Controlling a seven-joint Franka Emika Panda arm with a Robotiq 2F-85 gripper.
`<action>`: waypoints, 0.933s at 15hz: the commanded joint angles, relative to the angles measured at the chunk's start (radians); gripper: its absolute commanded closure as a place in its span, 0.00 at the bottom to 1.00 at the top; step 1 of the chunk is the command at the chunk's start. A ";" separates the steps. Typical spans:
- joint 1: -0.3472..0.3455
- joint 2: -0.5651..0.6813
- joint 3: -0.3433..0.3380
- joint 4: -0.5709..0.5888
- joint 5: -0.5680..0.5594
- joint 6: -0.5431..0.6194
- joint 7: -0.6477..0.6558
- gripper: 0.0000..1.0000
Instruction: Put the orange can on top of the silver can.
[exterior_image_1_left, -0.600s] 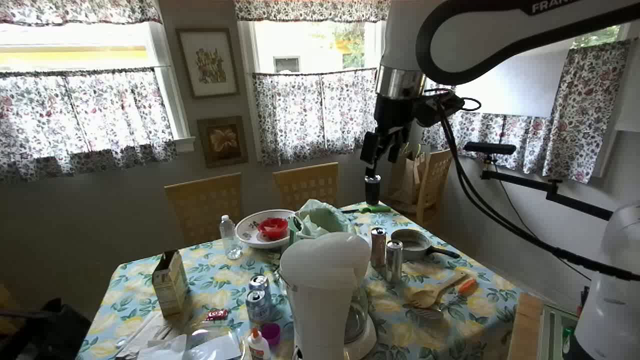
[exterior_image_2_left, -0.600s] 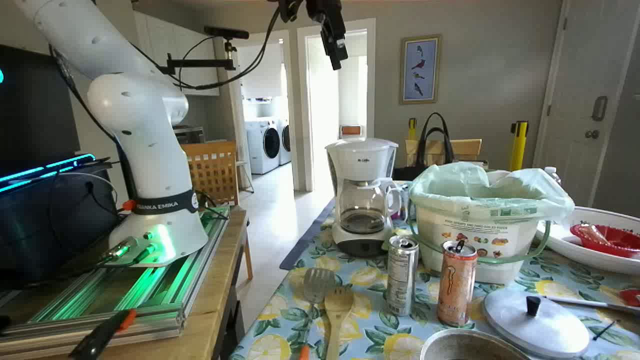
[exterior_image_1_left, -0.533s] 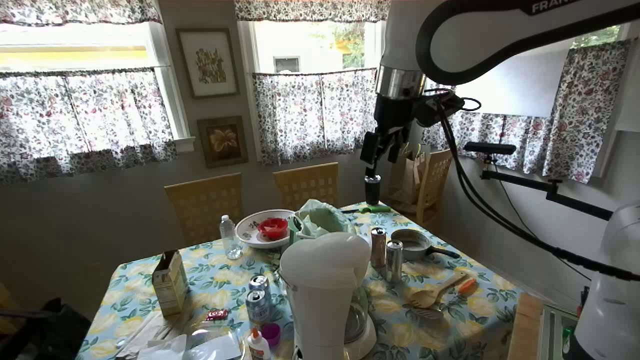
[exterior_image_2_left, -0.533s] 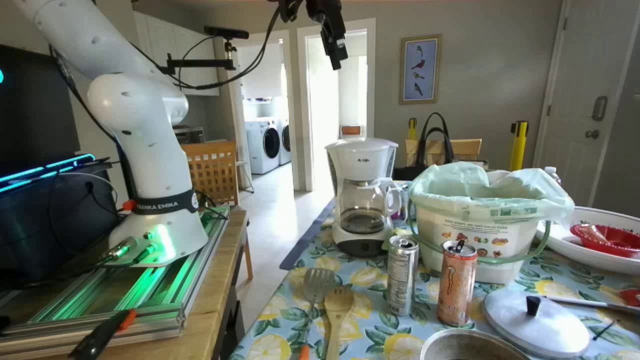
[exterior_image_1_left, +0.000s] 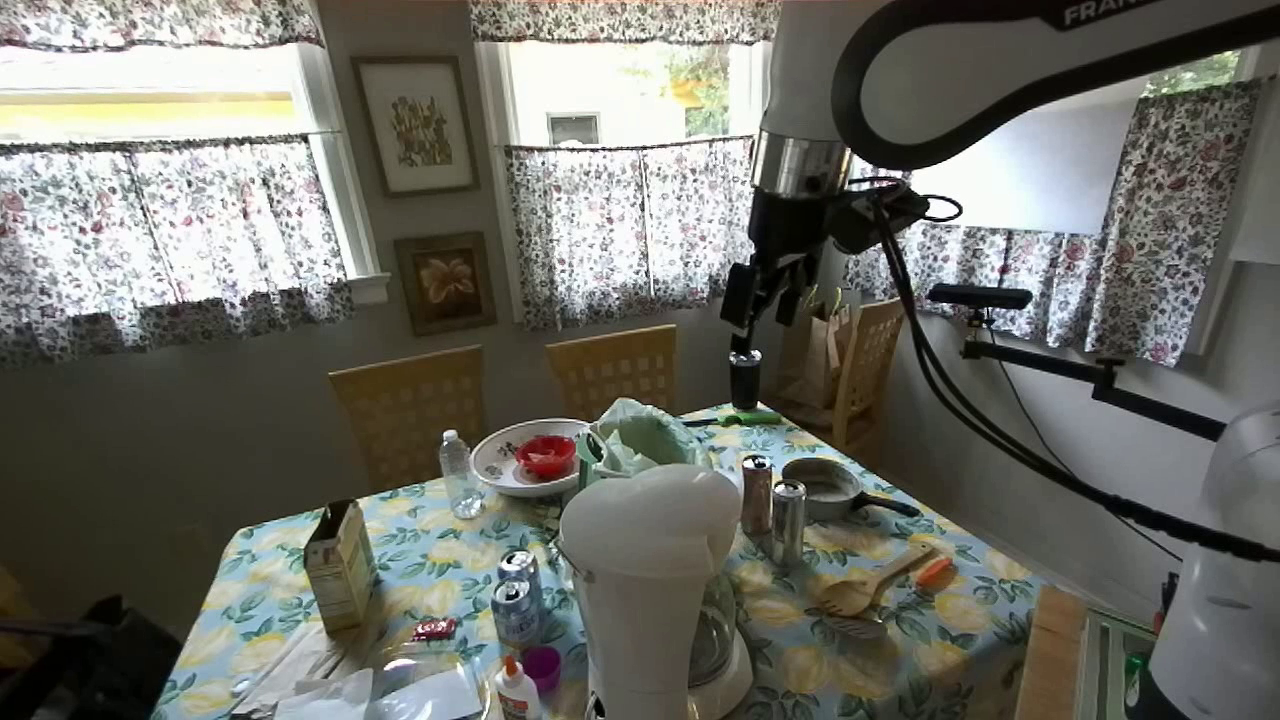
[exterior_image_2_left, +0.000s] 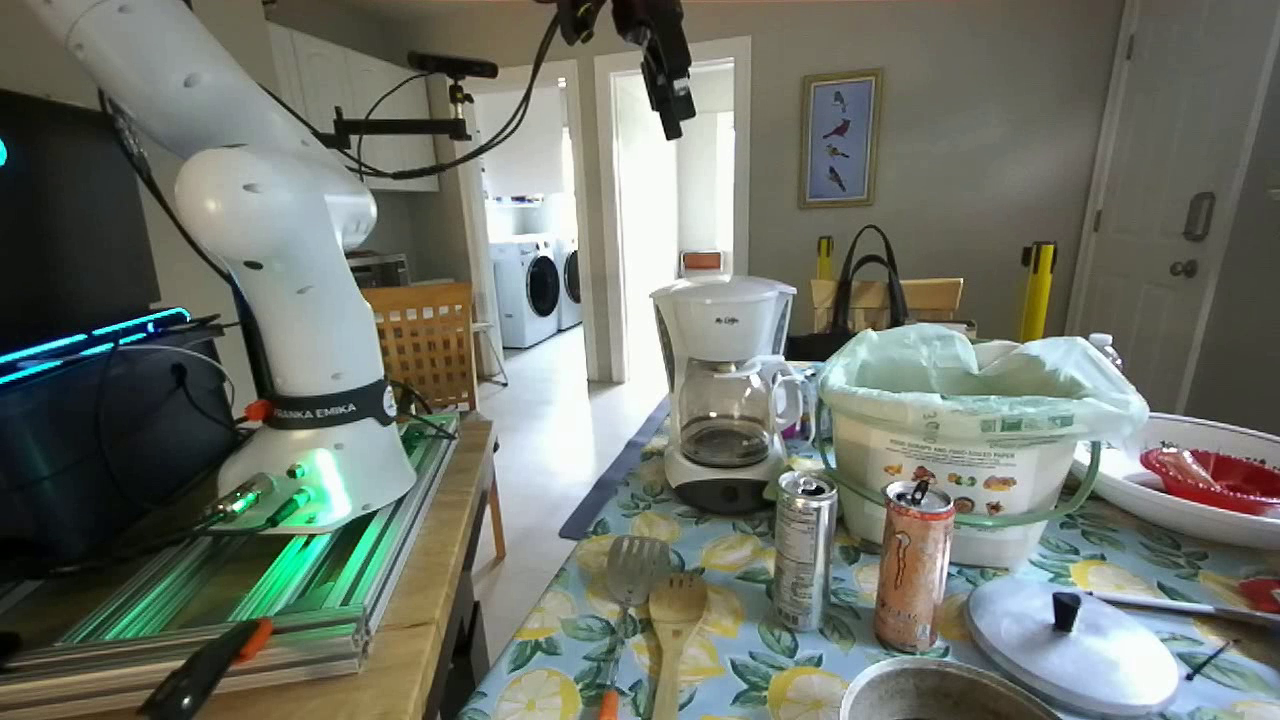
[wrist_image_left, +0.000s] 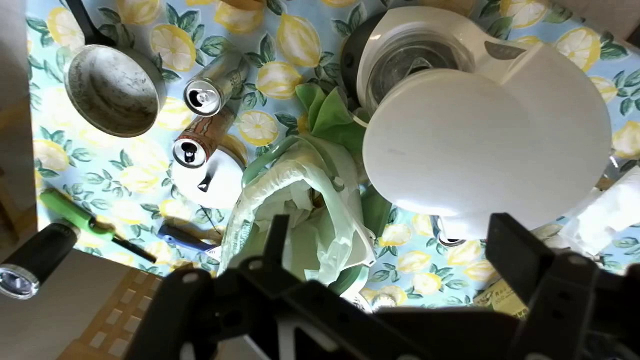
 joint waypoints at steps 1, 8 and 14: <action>0.013 0.002 -0.010 0.002 -0.007 -0.003 0.006 0.00; -0.045 0.131 -0.105 0.045 0.044 0.047 0.055 0.00; -0.051 0.273 -0.235 0.054 0.116 0.232 -0.075 0.00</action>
